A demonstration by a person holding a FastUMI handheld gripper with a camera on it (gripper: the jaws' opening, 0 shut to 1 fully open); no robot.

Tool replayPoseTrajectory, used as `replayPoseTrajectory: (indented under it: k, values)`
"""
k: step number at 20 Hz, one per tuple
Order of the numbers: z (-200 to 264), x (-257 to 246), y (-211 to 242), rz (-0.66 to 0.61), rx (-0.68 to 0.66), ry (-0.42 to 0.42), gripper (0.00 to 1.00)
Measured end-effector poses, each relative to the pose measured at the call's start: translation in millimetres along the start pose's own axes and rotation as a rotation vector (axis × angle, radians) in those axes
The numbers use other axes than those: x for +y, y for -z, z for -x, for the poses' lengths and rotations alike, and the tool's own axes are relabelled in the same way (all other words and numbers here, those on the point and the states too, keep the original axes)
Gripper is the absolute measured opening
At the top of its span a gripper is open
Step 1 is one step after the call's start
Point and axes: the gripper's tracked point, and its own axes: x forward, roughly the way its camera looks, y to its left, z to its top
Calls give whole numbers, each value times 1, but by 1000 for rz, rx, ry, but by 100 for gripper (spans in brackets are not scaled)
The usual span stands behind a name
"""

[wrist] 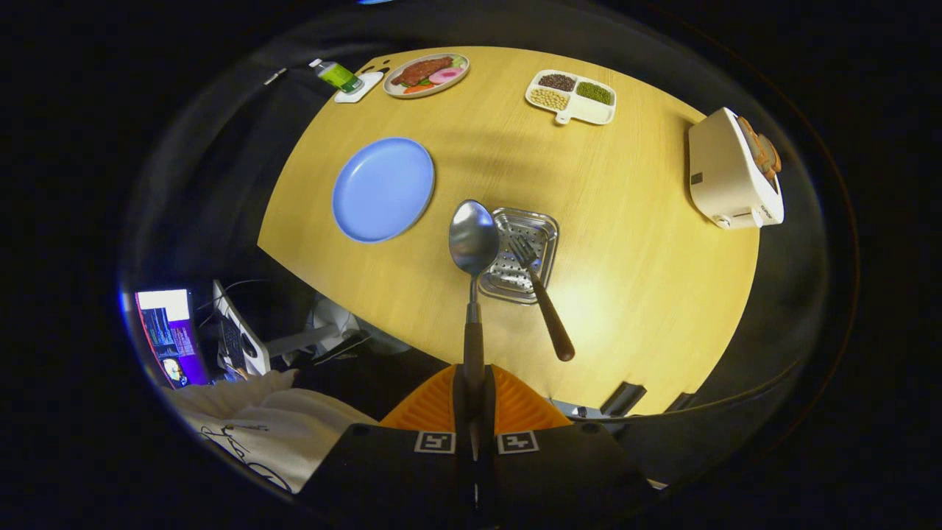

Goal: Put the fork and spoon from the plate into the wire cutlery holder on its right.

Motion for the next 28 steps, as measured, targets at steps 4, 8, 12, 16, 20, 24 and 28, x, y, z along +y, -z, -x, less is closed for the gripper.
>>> replayPoseTrajectory:
  k: [4,8,12,16,20,24,28]
  values:
    - [-3,-16,4,-41,128,4,6]
    - [-11,-12,8,-57,236,-26,7]
    - [-25,-21,2,-44,297,-1,7]
    - [-33,-25,-6,-72,348,10,9]
    - [-44,-23,-22,-86,357,7,11]
    - [-52,-20,-41,-106,328,-3,15]
    - [-45,-12,-51,-91,238,-40,68]
